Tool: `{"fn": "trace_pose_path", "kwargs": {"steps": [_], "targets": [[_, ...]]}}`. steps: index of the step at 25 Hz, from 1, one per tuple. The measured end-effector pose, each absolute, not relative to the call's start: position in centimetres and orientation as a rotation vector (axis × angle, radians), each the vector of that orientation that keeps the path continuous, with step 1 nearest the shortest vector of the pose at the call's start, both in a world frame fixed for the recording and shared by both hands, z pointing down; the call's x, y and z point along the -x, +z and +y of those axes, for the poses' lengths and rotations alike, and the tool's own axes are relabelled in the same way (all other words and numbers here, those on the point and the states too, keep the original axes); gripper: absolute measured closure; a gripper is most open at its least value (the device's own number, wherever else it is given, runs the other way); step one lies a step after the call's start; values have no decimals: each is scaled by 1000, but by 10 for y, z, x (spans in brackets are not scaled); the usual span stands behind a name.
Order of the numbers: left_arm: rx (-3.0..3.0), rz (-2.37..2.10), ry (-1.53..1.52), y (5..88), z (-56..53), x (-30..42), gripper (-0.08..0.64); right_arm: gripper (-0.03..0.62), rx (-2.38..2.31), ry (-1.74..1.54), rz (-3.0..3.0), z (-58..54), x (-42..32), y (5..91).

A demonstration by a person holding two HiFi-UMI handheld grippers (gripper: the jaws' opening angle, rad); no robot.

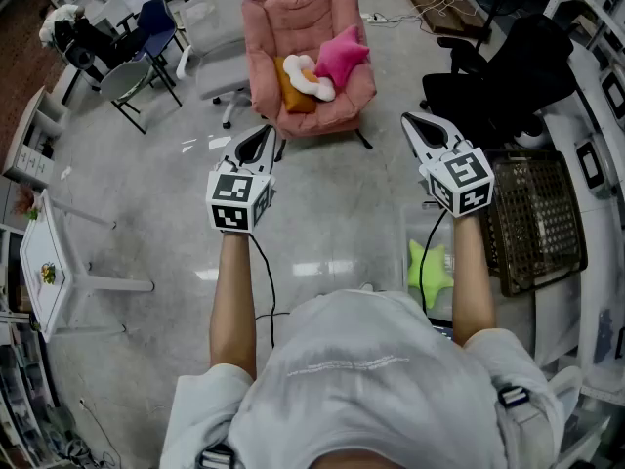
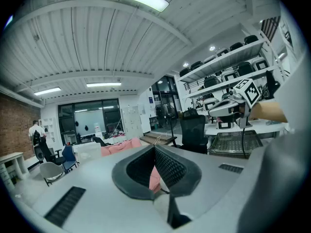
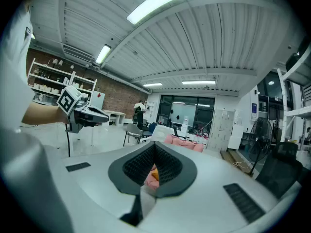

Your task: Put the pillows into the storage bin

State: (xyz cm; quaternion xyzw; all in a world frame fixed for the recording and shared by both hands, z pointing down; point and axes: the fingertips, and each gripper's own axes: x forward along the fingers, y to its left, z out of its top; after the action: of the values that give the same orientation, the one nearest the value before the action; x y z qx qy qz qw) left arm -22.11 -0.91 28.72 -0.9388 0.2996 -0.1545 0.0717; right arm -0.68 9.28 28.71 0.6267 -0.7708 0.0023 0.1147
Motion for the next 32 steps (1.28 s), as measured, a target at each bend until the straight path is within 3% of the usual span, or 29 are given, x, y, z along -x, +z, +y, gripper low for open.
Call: {"fn": "trace_pose_path", "kwargs": {"steps": [13, 14, 16, 20, 32], "targets": [[2830, 993, -496, 303, -31, 201, 524, 561, -1911, 7, -2213, 72, -37, 297], [2834, 1007, -495, 304, -32, 200, 477, 535, -1904, 25, -2224, 70, -41, 299], [2837, 1028, -505, 308, -34, 197, 365, 392, -1872, 56, -2268, 67, -44, 303], [2841, 1073, -518, 316, -31, 195, 351, 260, -1807, 91, -2337, 66, -47, 313], [2843, 1063, -636, 344, -45, 176, 308, 243, -1821, 172, -2315, 43, -76, 343]]}}
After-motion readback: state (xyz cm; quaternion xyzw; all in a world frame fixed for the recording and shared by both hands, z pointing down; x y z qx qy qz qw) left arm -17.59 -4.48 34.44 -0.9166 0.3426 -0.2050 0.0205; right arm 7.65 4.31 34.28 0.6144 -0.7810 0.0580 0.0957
